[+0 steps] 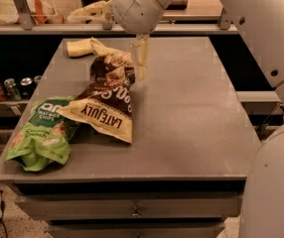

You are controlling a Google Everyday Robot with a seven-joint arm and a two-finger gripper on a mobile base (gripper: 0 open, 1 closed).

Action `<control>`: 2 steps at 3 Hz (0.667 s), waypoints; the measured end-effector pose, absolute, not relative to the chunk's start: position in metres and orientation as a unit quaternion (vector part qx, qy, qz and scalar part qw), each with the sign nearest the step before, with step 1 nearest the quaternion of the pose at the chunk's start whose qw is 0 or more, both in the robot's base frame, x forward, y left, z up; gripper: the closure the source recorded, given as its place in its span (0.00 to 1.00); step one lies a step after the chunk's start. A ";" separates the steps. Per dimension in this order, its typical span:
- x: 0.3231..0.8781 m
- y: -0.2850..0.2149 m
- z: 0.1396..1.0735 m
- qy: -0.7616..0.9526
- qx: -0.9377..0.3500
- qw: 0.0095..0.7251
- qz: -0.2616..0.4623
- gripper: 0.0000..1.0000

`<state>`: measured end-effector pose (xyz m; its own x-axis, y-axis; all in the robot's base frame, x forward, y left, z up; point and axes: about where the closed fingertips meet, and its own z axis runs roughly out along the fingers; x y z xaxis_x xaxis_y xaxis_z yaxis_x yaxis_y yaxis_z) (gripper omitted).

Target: Move brown chip bag near green rice chip bag

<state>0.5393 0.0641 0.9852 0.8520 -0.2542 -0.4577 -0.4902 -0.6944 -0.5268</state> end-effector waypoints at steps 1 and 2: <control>0.539 0.064 0.985 0.205 -0.903 0.332 0.179 0.00; 0.539 0.064 0.983 0.205 -0.903 0.331 0.183 0.00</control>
Offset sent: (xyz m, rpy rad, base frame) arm -0.0127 -0.0136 -0.0066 -0.0393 0.0465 0.0454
